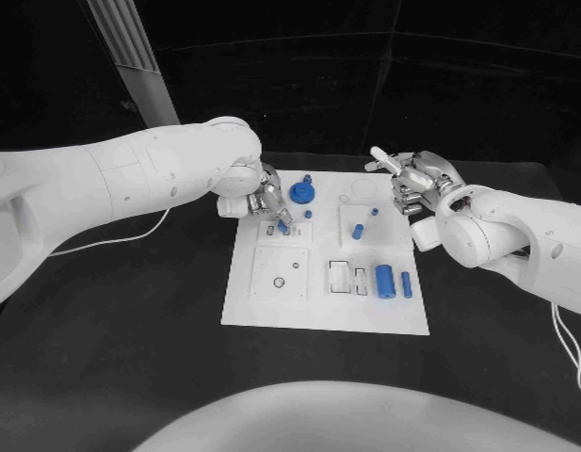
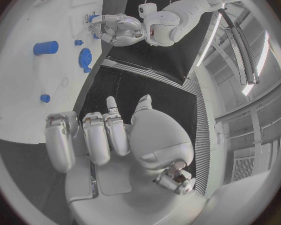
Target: Assemble the parts on the task board
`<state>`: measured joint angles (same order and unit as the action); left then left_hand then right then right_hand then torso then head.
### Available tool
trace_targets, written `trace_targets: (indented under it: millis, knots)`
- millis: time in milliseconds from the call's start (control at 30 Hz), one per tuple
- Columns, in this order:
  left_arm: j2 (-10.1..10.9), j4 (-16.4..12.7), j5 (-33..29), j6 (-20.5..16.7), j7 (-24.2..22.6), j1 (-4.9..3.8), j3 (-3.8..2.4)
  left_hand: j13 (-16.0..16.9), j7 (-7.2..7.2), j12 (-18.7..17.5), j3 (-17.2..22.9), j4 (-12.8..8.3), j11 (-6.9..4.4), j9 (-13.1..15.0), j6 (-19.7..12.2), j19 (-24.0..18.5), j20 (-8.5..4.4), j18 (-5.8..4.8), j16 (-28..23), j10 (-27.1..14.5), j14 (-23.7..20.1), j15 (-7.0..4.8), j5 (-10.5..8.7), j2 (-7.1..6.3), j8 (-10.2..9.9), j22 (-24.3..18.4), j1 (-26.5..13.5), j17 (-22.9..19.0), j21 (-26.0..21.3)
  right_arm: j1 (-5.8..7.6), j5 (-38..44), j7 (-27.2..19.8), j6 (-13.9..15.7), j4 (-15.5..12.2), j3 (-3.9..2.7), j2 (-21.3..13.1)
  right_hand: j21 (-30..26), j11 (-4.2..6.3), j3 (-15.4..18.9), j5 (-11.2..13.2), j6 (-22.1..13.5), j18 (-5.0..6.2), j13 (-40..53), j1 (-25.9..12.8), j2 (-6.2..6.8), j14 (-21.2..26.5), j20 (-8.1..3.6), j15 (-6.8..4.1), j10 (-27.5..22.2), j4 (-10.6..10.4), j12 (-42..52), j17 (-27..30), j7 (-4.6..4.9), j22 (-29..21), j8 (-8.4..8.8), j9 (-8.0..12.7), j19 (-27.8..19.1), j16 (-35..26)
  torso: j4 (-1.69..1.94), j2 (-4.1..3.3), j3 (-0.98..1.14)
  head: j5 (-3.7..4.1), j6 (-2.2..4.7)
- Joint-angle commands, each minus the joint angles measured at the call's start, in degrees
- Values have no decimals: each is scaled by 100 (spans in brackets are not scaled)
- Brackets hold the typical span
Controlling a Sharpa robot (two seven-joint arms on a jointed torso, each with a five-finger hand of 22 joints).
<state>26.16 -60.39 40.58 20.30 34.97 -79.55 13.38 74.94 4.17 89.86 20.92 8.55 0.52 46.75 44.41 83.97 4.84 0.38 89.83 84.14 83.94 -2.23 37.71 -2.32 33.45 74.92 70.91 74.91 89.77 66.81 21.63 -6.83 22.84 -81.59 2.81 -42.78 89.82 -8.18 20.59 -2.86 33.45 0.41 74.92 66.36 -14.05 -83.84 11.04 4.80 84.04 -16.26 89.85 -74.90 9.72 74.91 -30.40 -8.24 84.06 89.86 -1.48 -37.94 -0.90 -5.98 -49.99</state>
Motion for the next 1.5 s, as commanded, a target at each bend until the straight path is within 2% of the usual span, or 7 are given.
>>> trace_targets:
  millis: [33,300,1500]
  knots:
    - [-13,21,-21,68,105,-6,-1,1506,-25,14,105,-35,-8,367,-6,603,-15,-38,17,586,606,6,-14,91,27,1508,-26,1509,23,9,11,-27,-16,-6,-3,-2,18,16,-14,-37,-46,-41,1508,51,-8,-616,-32,-24,596,-30,15,-1510,257,1509,-20,7,594,14,-2,-2,-1,10,-1]
    - [-44,39,-21,59,100,-1,-1,1506,-17,14,157,25,1,375,-9,603,-10,-38,17,586,606,15,-17,113,18,1508,-96,1509,23,9,11,-25,-11,-12,-3,-4,18,16,-14,-37,-46,-41,1508,51,-8,-616,-32,-24,596,-30,15,-1510,257,1509,-20,7,594,14,-2,-6,1,17,-1]
    - [-96,102,-21,305,199,10,-1,1506,-17,14,196,-1,2,393,-26,603,-2,-38,17,586,606,18,-79,67,15,1508,-102,1509,23,9,11,-23,-9,-22,-3,-12,18,16,-14,-37,-46,-41,1508,51,-8,-616,-32,-24,596,-30,15,-1510,257,1509,-20,7,594,14,2,-5,-2,39,-1]
